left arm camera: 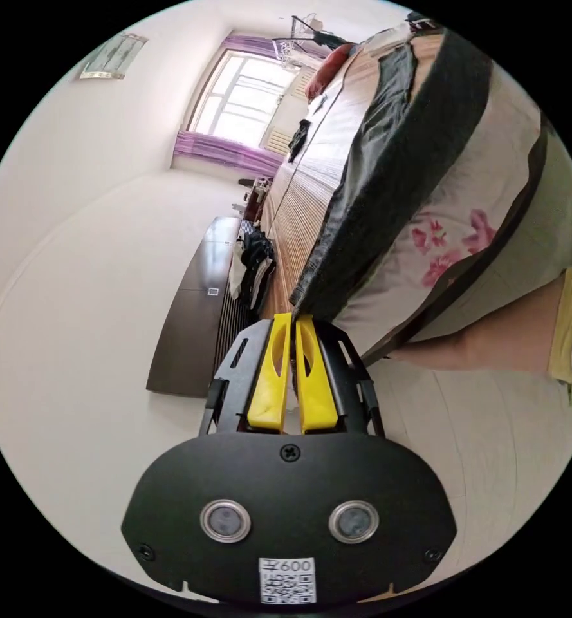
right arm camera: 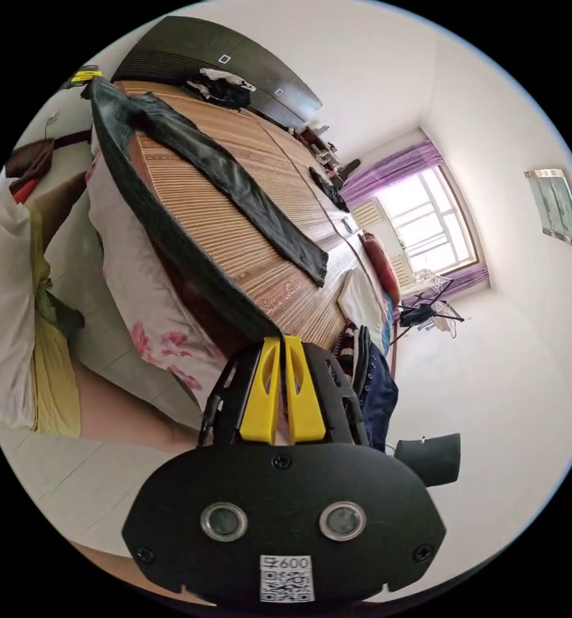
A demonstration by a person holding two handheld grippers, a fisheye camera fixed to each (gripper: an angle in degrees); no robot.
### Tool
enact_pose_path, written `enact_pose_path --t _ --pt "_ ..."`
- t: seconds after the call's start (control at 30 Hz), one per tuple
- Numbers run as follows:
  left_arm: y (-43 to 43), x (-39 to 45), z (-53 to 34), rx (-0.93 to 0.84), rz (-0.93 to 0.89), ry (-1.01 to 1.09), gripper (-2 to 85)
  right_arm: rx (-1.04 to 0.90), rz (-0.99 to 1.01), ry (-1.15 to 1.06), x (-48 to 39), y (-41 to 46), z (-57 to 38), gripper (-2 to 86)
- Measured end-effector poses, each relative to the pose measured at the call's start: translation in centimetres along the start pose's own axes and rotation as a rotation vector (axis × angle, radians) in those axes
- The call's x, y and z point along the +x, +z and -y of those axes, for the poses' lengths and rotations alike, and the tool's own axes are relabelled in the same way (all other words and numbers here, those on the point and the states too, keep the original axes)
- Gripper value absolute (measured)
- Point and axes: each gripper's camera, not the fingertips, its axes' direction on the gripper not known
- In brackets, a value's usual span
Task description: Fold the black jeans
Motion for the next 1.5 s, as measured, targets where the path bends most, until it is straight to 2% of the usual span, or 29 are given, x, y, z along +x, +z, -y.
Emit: enact_pose_path --t 0.17,0.27,0.33,0.43,0.5,0.6,0.77,0.9,0.93,0.97,1.0,1.03,1.07,1.1,1.13,1.2,1.23,1.3,1.4,1.43,1.5 --pt "-3.0 -5.8 -1.0 -0.075 -0.015 0.086 1.3 -0.039 -0.083 -0.165 1.5 -1.5 6.4 -0.9" --pt "-0.4 -8.2 1.0 -0.062 -0.046 0.173 1.3 0.015 -0.146 -0.295 2.8 2.1 10.5 -0.8" --pt "3.3 -9.2 3.3 -0.053 -0.103 0.223 1.4 -0.007 -0.056 -0.366 4.9 8.0 15.3 -0.8" --pt "12.3 -8.1 7.9 -0.121 -0.234 0.323 1.4 -0.097 0.082 -0.252 6.8 13.8 22.4 -0.9" --pt "16.9 -7.2 10.4 -0.17 -0.29 0.272 1.4 -0.126 0.063 -0.144 7.2 15.3 25.6 -0.9" --pt "18.4 -7.4 11.4 -0.153 -0.328 0.187 1.4 -0.177 0.014 -0.161 6.7 16.5 29.0 -0.9" --pt "18.9 -8.2 13.0 -0.174 -0.379 0.211 1.6 -0.237 0.004 -0.147 8.9 17.1 32.5 -0.8" --pt "19.3 -8.5 14.7 -0.211 -0.395 0.179 1.7 -0.277 0.083 0.014 13.0 18.3 35.3 -0.3" --pt "19.6 -8.6 14.9 -0.233 -0.371 0.152 1.7 -0.311 0.05 0.118 14.9 19.1 36.2 0.4" --pt "20.5 -9.1 15.3 -0.318 -0.289 0.036 1.6 -0.315 0.019 0.212 16.2 19.3 36.5 0.6" --pt "20.9 -9.3 15.4 -0.37 -0.25 -0.021 1.5 -0.284 -0.014 0.437 18.8 19.3 36.2 3.4" --pt "21.3 -9.4 15.4 -0.46 -0.154 -0.101 1.5 -0.252 0.015 0.632 20.9 19.4 35.1 6.0" --pt "20.8 -9.1 15.3 -0.468 -0.121 -0.109 1.5 -0.246 0.042 0.713 21.8 19.6 34.3 7.2" --pt "19.6 -8.8 15.1 -0.435 -0.123 -0.135 1.5 -0.226 0.136 0.831 22.8 20.4 32.9 8.6" --pt "18.8 -8.7 15.0 -0.418 -0.14 -0.159 1.3 -0.18 0.269 0.838 22.4 21.1 32.1 8.9" --pt "16.2 -8.1 14.5 -0.364 -0.238 -0.227 1.1 -0.105 0.447 0.76 20.2 22.0 31.4 7.8" --pt "14.7 -7.5 14.2 -0.327 -0.297 -0.272 1.0 -0.076 0.594 0.662 18.0 23.1 31.4 3.2" --pt "12.7 -5.7 14.5 -0.268 -0.36 -0.315 0.9 -0.164 0.7 0.551 14.2 25.7 32.0 0.2" --pt "14.2 -2.1 16.9 -0.331 -0.488 -0.194 0.7 -0.349 0.509 0.346 7.4 28.9 33.0 -0.6" --pt "15.0 -0.1 18.5 -0.384 -0.477 -0.089 0.7 -0.31 0.42 0.318 6.0 27.9 33.6 -0.7" --pt "14.1 3.4 22.1 -0.428 -0.341 0.292 0.5 -0.327 0.321 0.229 3.5 27.4 34.9 -0.8"
